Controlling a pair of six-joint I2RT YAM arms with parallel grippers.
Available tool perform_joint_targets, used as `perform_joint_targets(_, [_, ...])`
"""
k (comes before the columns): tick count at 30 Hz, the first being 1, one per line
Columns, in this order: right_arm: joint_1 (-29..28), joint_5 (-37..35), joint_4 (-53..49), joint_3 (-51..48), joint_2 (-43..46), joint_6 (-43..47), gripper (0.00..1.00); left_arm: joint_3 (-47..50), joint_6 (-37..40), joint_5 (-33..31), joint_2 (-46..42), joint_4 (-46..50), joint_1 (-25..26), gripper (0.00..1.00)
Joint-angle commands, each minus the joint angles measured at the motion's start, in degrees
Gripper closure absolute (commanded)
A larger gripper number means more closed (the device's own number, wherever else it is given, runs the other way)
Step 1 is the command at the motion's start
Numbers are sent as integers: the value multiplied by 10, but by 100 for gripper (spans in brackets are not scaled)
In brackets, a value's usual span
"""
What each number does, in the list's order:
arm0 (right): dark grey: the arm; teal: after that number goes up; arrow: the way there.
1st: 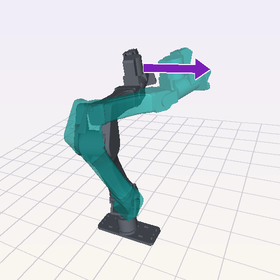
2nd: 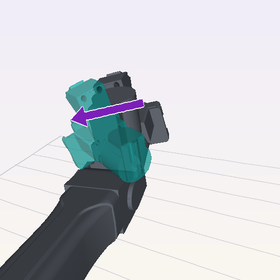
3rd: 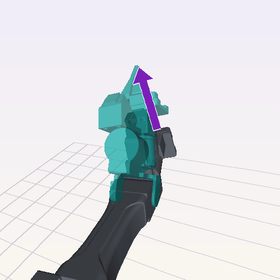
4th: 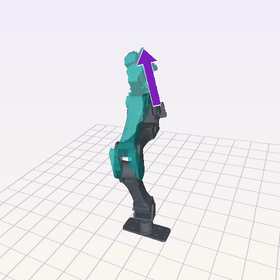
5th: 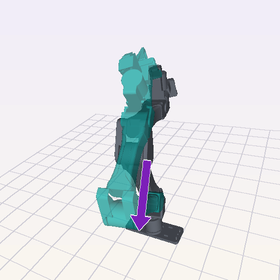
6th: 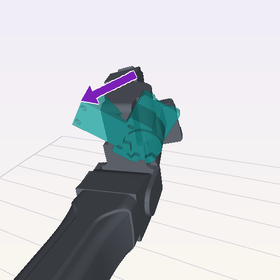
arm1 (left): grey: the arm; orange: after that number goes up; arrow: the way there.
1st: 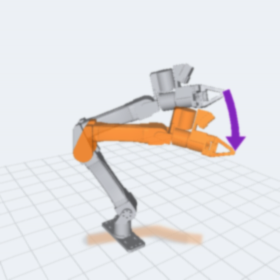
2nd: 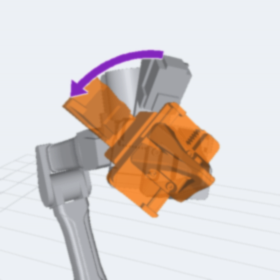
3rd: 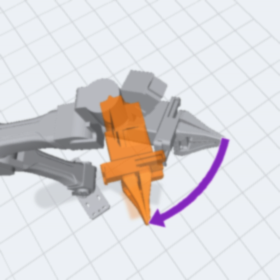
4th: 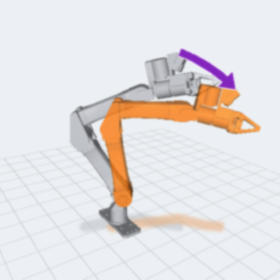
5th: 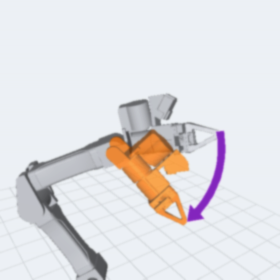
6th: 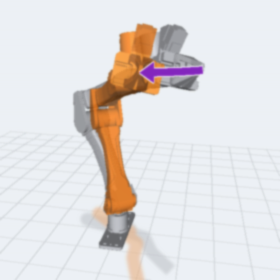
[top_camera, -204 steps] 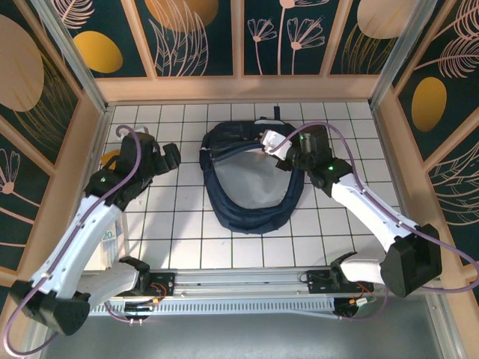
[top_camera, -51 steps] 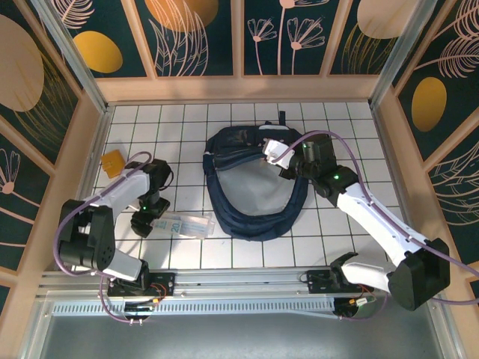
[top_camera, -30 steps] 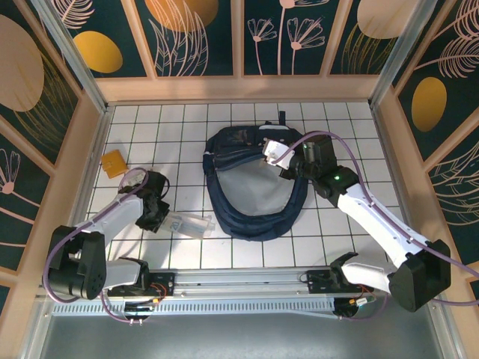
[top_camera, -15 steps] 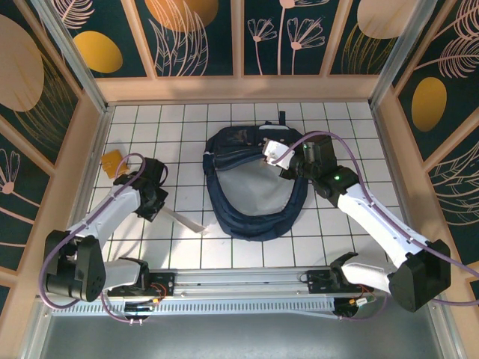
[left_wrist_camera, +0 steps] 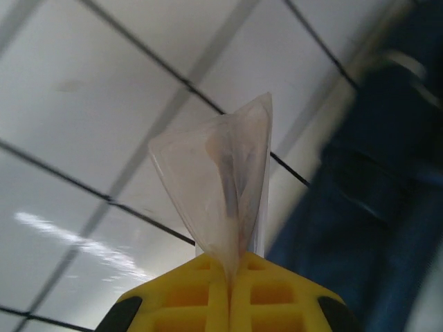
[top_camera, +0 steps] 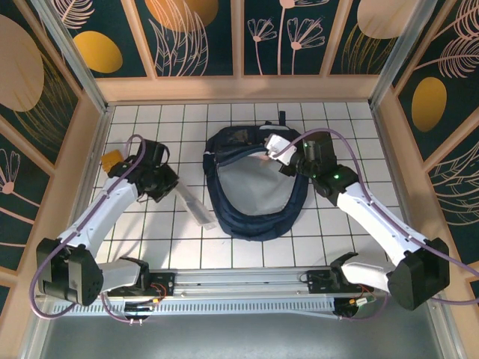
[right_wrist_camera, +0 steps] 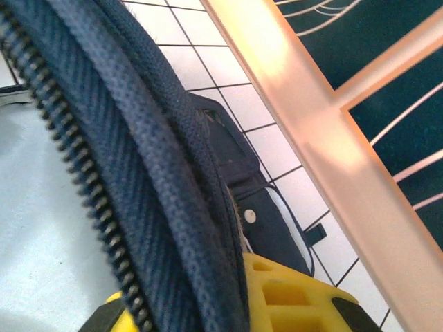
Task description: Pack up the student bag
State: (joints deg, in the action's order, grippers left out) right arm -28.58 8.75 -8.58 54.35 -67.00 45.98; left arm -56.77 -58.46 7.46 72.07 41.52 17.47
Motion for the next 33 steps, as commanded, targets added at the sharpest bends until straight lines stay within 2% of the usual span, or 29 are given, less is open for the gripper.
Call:
perform_joint_targets(1, [21, -5, 62, 38, 4, -64, 100, -15, 38, 134, -11, -102, 38, 100])
perform_joint_targets(3, [22, 22, 56, 38, 1, -69, 100, 5, 5, 193, -38, -210, 58, 100])
perform_joint_targets(6, [22, 32, 53, 40, -7, -83, 100, 29, -33, 245, -52, -334, 82, 100])
perform_joint_targets(11, [34, 18, 45, 65, -32, -125, 100, -6, 11, 279, 14, -345, 167, 100])
perform_joint_targets(15, [43, 39, 44, 85, -43, -159, 100, 42, -55, 272, 51, -460, 222, 100])
perform_joint_targets(20, [48, 23, 39, 99, -53, -196, 100, 58, -112, 213, 70, -513, 261, 100])
perform_joint_targets(23, [59, 5, 25, 115, -64, -226, 100, 63, -126, 201, 58, -494, 264, 100])
perform_joint_targets(27, [58, 61, 35, 111, -55, -226, 100, 86, -139, 157, 36, -523, 266, 100])
perform_joint_targets(30, [56, 95, 59, 94, -42, -243, 100, 95, -161, 97, 49, -562, 266, 100])
perform_joint_targets(33, [52, 93, 54, 93, -37, -246, 100, 95, -218, -27, 71, -547, 266, 100])
